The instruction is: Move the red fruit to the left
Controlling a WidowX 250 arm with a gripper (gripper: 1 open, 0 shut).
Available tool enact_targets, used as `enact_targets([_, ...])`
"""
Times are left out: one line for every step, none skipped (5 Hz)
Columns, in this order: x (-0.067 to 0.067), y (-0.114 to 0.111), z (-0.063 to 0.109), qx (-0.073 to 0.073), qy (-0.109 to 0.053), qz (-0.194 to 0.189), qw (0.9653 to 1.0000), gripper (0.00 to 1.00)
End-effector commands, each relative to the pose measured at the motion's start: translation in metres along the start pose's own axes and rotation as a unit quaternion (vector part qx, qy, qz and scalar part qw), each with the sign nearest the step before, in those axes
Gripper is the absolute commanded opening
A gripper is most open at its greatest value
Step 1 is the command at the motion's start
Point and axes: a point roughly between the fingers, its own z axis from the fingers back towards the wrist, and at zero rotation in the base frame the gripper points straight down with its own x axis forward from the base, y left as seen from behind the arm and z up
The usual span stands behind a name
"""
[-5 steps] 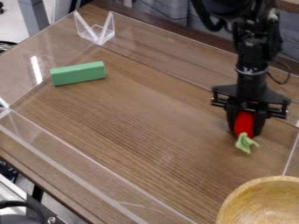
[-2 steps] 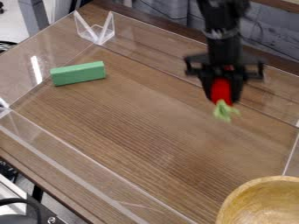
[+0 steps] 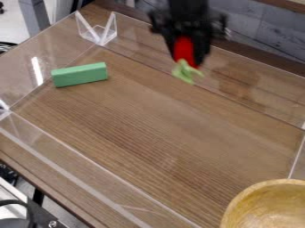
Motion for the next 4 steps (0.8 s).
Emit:
enact_targets([0.009, 0.026, 0.024, 0.009, -0.015, -0.054, 0.9984, 0.0])
enact_targets([-0.003, 0.058, 0.019, 0.015, -0.007, -0.08, 0.9966, 0.0])
enact_targets([-0.012, 0.086, 0.01, 0.02, -0.003, -0.076, 0.9969, 0.0])
enact_targets([-0.023, 0.108, -0.001, 0.026, 0.0, -0.059, 0.9979, 0.0])
